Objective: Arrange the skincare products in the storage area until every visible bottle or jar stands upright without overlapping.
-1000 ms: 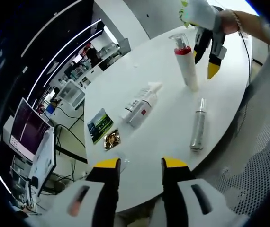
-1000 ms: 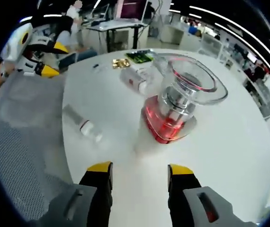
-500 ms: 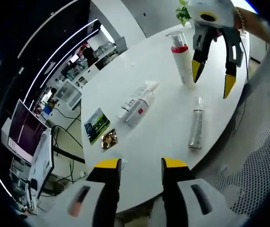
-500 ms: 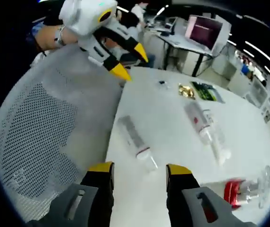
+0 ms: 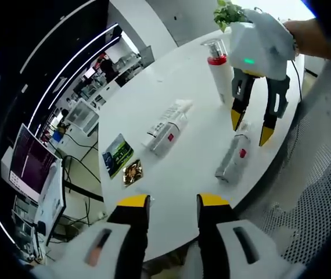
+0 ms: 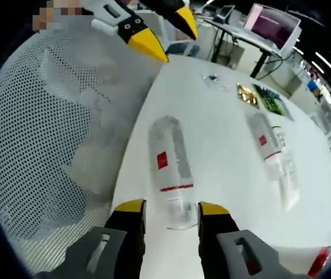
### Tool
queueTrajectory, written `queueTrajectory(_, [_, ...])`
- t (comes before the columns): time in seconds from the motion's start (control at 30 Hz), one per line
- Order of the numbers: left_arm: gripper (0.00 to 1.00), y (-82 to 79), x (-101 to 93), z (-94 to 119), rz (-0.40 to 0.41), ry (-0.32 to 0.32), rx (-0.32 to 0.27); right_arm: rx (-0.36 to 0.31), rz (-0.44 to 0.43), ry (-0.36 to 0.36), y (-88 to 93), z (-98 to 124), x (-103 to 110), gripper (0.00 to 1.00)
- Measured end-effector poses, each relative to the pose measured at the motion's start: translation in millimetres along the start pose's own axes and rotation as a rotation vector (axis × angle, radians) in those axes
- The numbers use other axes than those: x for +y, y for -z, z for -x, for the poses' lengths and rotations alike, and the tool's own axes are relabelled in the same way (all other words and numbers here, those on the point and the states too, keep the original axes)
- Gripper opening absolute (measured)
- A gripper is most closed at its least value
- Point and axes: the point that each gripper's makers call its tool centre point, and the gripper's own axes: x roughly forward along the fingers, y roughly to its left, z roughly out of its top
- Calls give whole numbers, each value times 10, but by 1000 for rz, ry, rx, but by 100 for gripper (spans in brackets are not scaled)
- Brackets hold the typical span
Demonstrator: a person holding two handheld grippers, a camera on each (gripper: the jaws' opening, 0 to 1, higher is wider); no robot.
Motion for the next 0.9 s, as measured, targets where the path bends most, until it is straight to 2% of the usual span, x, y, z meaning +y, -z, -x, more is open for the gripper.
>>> queueTrajectory(0.13, [36,1,-9,0,-3,3,2,1,-14,8,1,1,-21,22])
queueTrajectory(0.23, [36,19,-13,-4,-7,3,11,0,-55,8,-3,2,-9,18])
queueTrajectory(0.5, [36,39,-57,7,-16,14,20,-17,-125,25,4,-2,23,16])
queueTrajectory(0.73, [37,71,-60,15,-18,21,32,7,-110,41,3,8,41,15])
queueTrajectory(0.9, [34,59,-25,50,-7,2,17,17,-104,32,0,64,62,15])
